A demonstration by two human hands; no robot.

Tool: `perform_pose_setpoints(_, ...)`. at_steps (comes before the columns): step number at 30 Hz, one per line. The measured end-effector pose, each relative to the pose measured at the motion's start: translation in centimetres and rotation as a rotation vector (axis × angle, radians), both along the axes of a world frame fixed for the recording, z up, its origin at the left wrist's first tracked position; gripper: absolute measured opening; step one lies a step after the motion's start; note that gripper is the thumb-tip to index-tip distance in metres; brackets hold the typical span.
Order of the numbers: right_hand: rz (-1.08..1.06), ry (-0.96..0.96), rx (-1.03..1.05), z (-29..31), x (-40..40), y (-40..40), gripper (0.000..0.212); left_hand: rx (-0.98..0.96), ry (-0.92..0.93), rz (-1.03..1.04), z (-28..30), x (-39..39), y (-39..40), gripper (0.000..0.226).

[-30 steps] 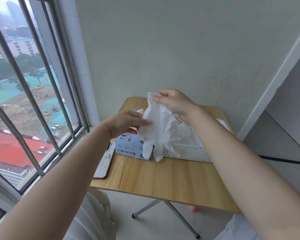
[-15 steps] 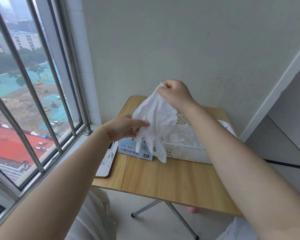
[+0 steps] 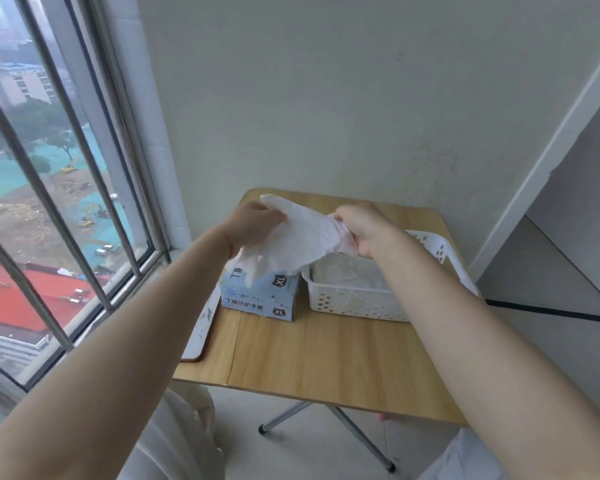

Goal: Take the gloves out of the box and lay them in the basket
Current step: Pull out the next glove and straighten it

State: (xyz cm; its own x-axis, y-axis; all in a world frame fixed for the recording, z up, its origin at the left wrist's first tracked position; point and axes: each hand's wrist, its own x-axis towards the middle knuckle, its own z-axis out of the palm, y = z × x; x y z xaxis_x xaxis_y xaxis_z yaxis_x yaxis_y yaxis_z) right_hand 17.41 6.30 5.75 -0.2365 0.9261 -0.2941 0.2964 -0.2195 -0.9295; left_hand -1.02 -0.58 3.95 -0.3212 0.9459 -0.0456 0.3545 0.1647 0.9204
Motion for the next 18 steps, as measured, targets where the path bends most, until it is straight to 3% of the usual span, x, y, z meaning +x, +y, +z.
perform_pose_setpoints(3, -0.081, -0.084, -0.009, -1.6, 3.6, 1.0, 0.021, 0.009, 0.184, -0.126, -0.5, 3.2, 2.6, 0.017)
perform_pose_setpoints(10, -0.079, -0.355, 0.163, -3.2, 9.3, 3.0, 0.047, -0.049, 0.835, -0.196, -1.7, 9.1, 5.8, 0.014)
perform_pose_setpoints(13, -0.083, -0.457, 0.265, -3.9, 10.8, 3.5, 0.044, -0.047, 0.964, -0.177, -2.1, 10.6, 6.3, 0.017)
perform_pose_setpoints(18, -0.098, -0.637, 0.422, -5.1, 12.2, 3.8, 0.042, -0.005, 1.016, -0.187, -3.5, 12.0, 7.3, 0.033)
